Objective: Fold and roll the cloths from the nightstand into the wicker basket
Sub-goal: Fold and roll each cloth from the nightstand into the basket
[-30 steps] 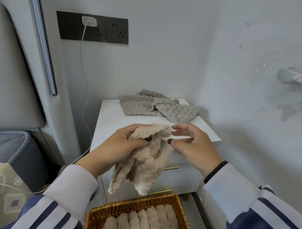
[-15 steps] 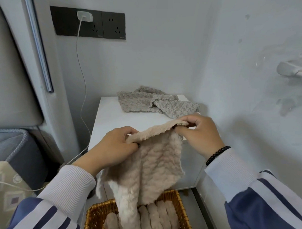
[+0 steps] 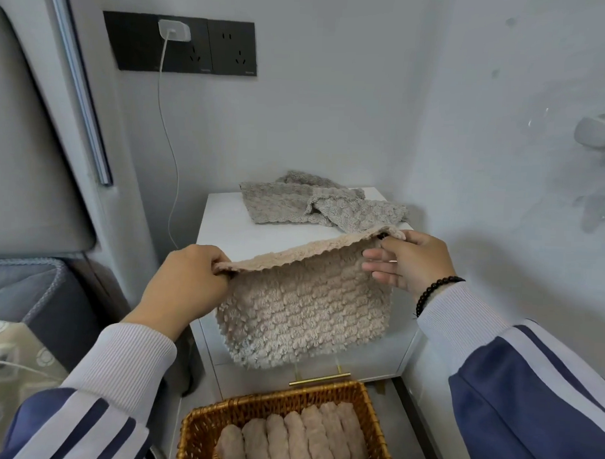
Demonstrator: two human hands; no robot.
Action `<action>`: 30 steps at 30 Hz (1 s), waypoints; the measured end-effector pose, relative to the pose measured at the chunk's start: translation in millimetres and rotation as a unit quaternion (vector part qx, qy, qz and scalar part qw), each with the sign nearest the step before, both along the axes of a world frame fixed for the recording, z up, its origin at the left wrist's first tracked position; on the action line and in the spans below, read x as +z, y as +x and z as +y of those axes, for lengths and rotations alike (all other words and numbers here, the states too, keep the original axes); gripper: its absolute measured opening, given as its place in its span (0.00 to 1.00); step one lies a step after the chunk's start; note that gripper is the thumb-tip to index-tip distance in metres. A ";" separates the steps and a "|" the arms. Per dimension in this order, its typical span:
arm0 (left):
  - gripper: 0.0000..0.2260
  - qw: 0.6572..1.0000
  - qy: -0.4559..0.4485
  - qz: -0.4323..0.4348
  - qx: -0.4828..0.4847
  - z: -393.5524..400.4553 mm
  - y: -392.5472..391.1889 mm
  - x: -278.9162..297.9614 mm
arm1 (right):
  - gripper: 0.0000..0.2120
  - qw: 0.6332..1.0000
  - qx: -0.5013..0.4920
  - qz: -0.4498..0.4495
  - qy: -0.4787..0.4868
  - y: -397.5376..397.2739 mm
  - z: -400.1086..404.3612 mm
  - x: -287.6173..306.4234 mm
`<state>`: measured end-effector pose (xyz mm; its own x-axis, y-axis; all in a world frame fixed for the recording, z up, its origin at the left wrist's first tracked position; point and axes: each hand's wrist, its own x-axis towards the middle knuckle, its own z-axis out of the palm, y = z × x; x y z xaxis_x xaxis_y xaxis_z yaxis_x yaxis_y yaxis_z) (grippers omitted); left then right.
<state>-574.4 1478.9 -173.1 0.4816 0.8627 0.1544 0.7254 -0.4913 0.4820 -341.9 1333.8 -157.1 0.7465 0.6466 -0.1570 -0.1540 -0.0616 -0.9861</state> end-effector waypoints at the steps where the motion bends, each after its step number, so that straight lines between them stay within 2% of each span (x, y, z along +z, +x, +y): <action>1: 0.07 1.000 0.014 0.000 0.010 2.1 0.3 0.4 | 0.15 1.000 0.002 0.003 0.001 0.3 1.7 0.1; 3: 0.08 0.999 0.036 -0.014 0.036 6.7 1.6 0.6 | 0.11 1.000 0.006 0.007 0.004 1.5 5.6 0.3; 5: 0.08 0.995 0.069 -0.037 0.059 11.1 3.8 -0.6 | 0.03 1.000 0.004 0.004 0.002 2.2 9.9 0.4; 7: 0.08 0.992 0.081 -0.052 0.077 12.5 5.0 2.0 | 0.04 1.000 0.000 0.000 0.005 2.2 14.7 0.3; 11: 0.15 0.990 0.003 -0.072 0.120 15.3 11.8 7.4 | 0.02 1.000 0.002 0.001 0.016 4.8 25.6 -1.2; 15: 0.13 0.981 -0.122 -0.112 0.102 20.0 22.5 7.9 | 0.06 1.000 0.008 -0.011 0.020 7.3 35.9 -5.2; 18: 0.12 0.960 -0.200 -0.164 0.104 28.5 29.7 5.6 | 0.02 1.000 0.020 -0.006 0.022 8.4 40.4 -7.4; 20: 0.12 0.953 -0.217 -0.184 0.105 34.3 31.6 2.8 | 0.08 0.999 0.022 0.010 0.027 8.8 41.6 -7.9; 23: 0.12 0.934 -0.254 -0.230 0.105 37.1 34.0 1.6 | 0.11 0.999 0.020 0.017 0.023 12.2 45.5 -9.2; 26: 0.11 0.924 -0.266 -0.256 0.095 41.0 37.5 1.9 | 0.11 0.999 0.013 0.043 0.030 16.0 50.0 -9.3; 29: 0.10 0.920 -0.266 -0.273 0.088 45.7 41.9 2.3 | 0.06 0.998 0.015 0.061 0.031 23.1 54.7 -11.4; 30: 0.10 0.918 -0.270 -0.276 0.086 47.6 42.4 1.9 | 0.10 0.998 0.018 0.057 0.027 26.7 56.7 -13.3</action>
